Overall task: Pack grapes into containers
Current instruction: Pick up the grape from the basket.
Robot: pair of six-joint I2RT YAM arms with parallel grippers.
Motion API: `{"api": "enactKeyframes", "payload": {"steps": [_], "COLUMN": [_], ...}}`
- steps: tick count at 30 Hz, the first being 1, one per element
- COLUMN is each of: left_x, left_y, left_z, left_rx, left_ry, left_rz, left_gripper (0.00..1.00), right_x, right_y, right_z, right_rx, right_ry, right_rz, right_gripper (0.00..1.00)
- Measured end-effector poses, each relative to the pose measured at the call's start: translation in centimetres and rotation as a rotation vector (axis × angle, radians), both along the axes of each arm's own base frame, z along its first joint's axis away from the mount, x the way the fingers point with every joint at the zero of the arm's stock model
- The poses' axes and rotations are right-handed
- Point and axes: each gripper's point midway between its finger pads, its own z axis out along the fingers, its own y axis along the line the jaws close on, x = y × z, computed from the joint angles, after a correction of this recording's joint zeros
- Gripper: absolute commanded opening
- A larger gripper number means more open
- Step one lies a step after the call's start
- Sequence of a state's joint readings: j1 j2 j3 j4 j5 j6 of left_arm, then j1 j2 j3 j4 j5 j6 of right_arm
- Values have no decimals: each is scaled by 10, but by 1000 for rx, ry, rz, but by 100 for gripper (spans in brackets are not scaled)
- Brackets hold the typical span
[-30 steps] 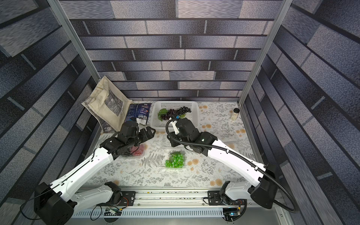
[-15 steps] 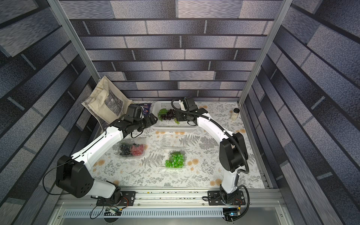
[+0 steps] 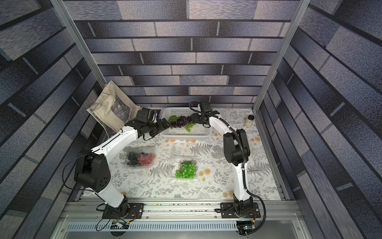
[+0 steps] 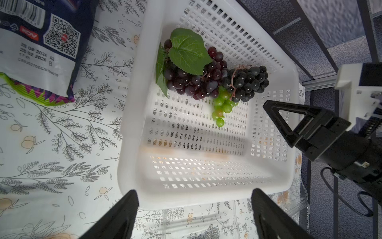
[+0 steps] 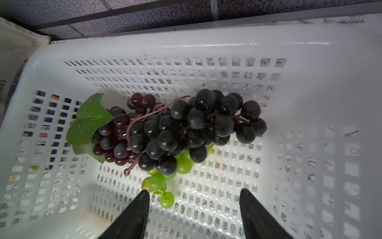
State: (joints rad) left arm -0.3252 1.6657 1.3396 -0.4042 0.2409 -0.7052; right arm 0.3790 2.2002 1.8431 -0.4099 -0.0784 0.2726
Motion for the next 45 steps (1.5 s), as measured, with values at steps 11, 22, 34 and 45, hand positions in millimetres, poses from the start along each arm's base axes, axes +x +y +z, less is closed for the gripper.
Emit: {"api": "enactKeyframes", "payload": {"steps": [11, 22, 34, 45], "left_x": [4, 6, 6, 6], "left_y": [5, 5, 5, 3], "left_z": [-4, -14, -13, -13], "left_rx": [-25, -27, -29, -36], "left_ry": [15, 40, 38, 40], "left_rz": [-1, -3, -3, -9], "left_gripper": [87, 87, 87, 87], "right_x": [28, 53, 59, 55], "right_y": [2, 0, -1, -2], "right_z": [-8, -7, -19, -19], "right_rx": [-14, -7, 11, 17], "right_ry": [-46, -88, -66, -83], "right_rz": [-38, -61, -54, -50], "right_gripper": [63, 66, 34, 0]}}
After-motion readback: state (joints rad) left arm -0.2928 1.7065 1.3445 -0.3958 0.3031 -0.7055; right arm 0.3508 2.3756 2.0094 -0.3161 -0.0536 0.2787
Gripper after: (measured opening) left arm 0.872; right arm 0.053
